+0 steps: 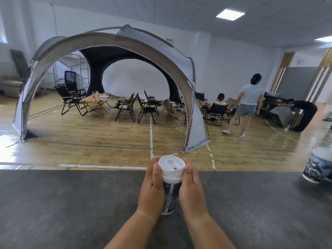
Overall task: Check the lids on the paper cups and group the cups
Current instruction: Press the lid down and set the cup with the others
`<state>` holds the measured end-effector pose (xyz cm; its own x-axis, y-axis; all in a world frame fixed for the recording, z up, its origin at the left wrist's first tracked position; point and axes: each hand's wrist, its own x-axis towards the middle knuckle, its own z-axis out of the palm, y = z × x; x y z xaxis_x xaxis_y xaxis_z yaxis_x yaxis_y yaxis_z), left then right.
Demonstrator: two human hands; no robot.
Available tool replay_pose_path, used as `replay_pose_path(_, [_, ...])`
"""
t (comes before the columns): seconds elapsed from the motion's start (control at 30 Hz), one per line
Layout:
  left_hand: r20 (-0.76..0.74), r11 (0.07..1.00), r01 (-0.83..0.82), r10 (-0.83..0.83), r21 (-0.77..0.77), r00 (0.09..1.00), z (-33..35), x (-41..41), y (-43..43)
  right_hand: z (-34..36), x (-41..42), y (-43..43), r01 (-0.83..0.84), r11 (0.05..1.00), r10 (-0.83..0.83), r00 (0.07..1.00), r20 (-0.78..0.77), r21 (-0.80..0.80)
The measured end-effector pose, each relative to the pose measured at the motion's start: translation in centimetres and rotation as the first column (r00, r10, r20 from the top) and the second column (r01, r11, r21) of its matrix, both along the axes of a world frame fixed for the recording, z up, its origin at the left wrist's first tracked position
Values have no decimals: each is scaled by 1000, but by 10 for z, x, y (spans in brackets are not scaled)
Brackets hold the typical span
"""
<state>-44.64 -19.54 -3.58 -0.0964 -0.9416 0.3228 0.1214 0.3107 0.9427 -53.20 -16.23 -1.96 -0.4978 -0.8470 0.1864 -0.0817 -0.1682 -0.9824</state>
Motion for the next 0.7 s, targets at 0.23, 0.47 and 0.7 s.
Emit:
replay_pose_path(0.23, [-19, 998, 55, -55, 30, 998, -1, 2, -2, -1, 0, 11, -117, 993, 118, 993, -18, 30])
replay_pose_path(0.47, [-109, 976, 132, -114, 173, 987, 10, 11, -2, -3, 2, 15, -91, 996, 88, 991, -104, -24])
replay_pose_path(0.7, [-155, 983, -67, 94, 171, 983, 18, 6, -2, 4, -12, 6, -12, 1000, 11, 995, -98, -9])
